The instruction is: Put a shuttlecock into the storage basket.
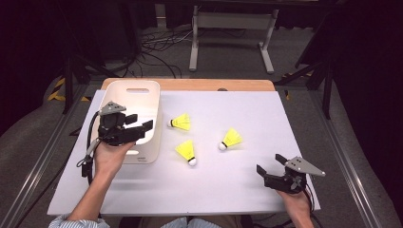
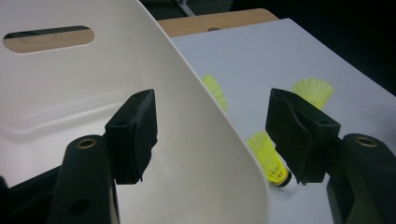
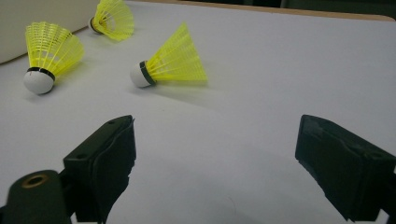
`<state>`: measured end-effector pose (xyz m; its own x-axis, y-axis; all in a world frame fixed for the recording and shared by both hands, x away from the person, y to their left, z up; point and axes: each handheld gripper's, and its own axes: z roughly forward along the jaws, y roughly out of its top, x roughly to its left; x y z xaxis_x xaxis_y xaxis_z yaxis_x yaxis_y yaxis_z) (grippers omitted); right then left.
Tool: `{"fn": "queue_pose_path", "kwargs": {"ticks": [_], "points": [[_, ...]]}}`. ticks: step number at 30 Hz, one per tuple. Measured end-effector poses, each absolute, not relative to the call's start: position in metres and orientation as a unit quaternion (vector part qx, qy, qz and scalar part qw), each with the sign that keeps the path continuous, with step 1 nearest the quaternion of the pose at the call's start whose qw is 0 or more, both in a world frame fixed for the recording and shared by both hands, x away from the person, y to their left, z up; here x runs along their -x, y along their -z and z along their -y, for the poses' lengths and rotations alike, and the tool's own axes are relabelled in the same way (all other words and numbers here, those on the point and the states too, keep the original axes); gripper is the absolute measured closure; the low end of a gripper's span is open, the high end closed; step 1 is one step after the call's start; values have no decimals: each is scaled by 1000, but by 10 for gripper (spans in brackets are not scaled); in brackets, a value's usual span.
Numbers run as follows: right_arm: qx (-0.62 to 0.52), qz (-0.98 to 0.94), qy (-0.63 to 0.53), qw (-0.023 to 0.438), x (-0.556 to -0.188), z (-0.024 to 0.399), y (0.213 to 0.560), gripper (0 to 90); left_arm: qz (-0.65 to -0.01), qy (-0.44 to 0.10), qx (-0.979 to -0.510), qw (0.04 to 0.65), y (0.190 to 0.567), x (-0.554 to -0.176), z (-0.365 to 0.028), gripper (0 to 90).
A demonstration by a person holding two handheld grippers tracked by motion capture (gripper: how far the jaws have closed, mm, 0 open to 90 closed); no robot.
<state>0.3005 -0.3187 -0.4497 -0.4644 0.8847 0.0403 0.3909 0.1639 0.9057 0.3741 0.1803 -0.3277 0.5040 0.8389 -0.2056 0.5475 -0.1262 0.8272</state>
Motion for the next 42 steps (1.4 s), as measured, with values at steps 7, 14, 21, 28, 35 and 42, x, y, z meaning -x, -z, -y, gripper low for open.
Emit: {"fn": "queue_pose_path", "kwargs": {"ticks": [7, 14, 21, 28, 35, 42], "points": [[-446, -715, -470, 263, -300, 320, 450, 126, -469, -160, -736, 461, 326, -375, -174, 353], [-443, -715, -472, 264, -299, 321, 449, 127, -464, -150, -739, 464, 326, -377, -167, 372], [-441, -718, -471, 262, -299, 320, 449, 127, -455, -143, -749, 460, 326, -382, -159, 382], [-440, -717, -472, 261, -299, 320, 449, 127, -448, -136, -758, 454, 325, -387, -147, 385], [-440, -718, -473, 260, -299, 320, 449, 127, -443, -125, -765, 450, 324, -393, -135, 393], [-439, -717, -474, 261, -299, 320, 449, 127, -435, -120, -777, 439, 322, -399, -120, 397]]}}
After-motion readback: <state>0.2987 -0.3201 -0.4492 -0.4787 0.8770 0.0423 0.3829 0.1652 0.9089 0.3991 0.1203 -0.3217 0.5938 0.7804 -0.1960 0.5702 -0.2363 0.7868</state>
